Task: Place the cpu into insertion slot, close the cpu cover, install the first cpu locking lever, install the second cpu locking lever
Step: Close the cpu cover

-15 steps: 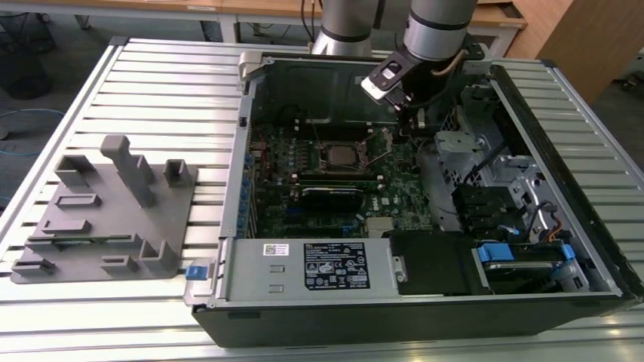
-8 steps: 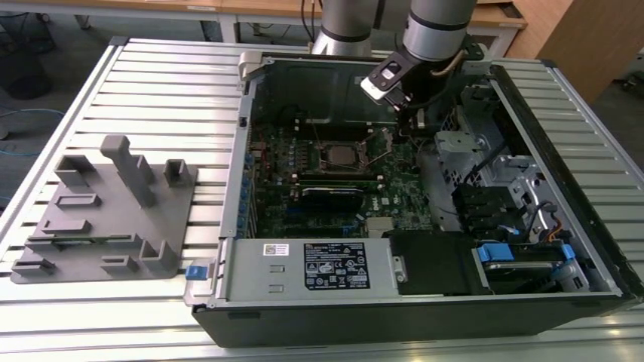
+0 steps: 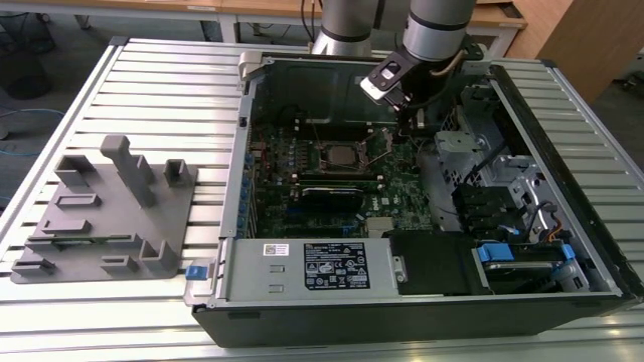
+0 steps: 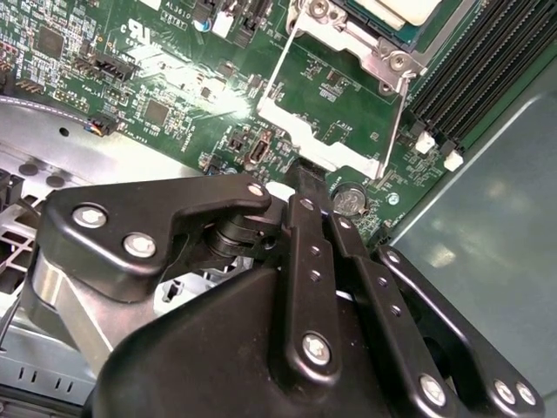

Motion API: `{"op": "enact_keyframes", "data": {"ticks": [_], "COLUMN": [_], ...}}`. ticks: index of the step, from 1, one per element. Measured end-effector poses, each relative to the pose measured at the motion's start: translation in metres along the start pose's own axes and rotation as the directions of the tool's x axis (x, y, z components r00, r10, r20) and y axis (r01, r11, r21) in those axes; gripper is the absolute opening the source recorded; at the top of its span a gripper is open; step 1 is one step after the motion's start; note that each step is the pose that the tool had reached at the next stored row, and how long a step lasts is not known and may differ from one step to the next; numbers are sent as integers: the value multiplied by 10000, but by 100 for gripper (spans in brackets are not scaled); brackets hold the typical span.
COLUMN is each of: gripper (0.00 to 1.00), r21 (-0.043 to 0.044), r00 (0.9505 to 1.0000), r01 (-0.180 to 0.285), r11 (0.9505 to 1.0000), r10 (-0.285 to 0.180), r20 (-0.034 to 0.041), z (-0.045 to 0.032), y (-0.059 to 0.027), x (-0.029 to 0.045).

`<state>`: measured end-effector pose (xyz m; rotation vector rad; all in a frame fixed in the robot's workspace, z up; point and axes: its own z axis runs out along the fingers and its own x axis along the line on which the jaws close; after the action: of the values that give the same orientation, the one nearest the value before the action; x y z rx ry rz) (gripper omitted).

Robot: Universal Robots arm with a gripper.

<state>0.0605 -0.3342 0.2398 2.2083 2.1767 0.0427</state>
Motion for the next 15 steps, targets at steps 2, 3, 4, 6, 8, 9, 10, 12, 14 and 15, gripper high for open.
{"op": "enact_keyframes", "data": {"ticks": [2,3,4,6,8,9,10,12,14,15], "gripper": [11,11,11,11,11,11,11,11,11,11], "r21": [0,0,0,0,0,0,-1,-4,-6,-6], "r00": [10000,10000,10000,10000,10000,10000,10000,10000,10000,10000], "r01": [2,1,2,3,1,2,2,2,1,1], "r11": [10000,10000,10000,10000,10000,10000,10000,10000,10000,10000], "r10": [-2,-1,-2,-3,-1,-2,-2,-2,-1,-1], "r20": [1,2,1,1,1,1,1,0,2,2], "z": [0,-1,-1,-2,-4,-5,-6,-7,-10,-10], "y": [-13,-23,-38,-72,-106,-124,-144,-192,-239,-247], "x": [0,0,0,-1,0,-1,-1,-1,-2,-2]}}
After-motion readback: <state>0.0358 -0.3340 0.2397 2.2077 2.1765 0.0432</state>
